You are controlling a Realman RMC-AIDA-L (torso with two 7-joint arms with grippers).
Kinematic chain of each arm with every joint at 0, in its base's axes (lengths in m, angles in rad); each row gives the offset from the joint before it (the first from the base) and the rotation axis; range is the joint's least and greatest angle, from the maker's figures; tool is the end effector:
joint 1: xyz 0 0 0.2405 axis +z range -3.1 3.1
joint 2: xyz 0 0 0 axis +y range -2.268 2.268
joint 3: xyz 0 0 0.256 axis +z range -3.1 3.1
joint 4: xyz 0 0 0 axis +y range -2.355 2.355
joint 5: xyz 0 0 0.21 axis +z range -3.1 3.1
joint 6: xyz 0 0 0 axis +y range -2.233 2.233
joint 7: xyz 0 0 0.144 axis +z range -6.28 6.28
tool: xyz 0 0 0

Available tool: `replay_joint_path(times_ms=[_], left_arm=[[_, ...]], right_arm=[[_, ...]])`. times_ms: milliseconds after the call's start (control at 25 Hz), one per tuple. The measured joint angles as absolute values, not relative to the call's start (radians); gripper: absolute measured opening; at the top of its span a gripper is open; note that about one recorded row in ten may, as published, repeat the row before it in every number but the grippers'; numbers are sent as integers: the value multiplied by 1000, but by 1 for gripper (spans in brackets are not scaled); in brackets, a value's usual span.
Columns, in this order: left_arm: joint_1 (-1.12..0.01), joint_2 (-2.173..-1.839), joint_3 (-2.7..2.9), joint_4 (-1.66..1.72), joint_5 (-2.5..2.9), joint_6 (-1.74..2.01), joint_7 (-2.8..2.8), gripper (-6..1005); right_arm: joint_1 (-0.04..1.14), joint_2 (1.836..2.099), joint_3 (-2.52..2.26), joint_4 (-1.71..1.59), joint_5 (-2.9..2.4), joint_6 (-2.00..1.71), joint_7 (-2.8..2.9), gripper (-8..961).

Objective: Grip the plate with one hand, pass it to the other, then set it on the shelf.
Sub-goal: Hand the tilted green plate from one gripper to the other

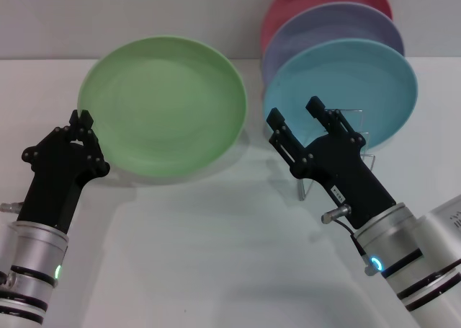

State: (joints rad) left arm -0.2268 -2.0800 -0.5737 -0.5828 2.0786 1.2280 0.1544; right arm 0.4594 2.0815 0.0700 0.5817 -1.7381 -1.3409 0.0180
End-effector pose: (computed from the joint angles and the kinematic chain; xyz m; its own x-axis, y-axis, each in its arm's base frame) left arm -0.2759 0.2757 -0.0603 0.6466 -0.1112 0.7547 0.7320 -0.1878 -0.6549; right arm 0.2203 0.2748 -0.1022 0.4960 0.0324 -0.8677 -0.7497 -0.4881 -0.4468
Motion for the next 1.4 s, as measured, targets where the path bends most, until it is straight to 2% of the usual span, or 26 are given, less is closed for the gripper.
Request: replay_joint_path(times_ms=[1400], left_arm=[[-219, -2080, -557, -577, 2080, 1258, 156, 72]], right_arm=[[471, 2085, 67, 582, -1738, -1316, 12, 717]])
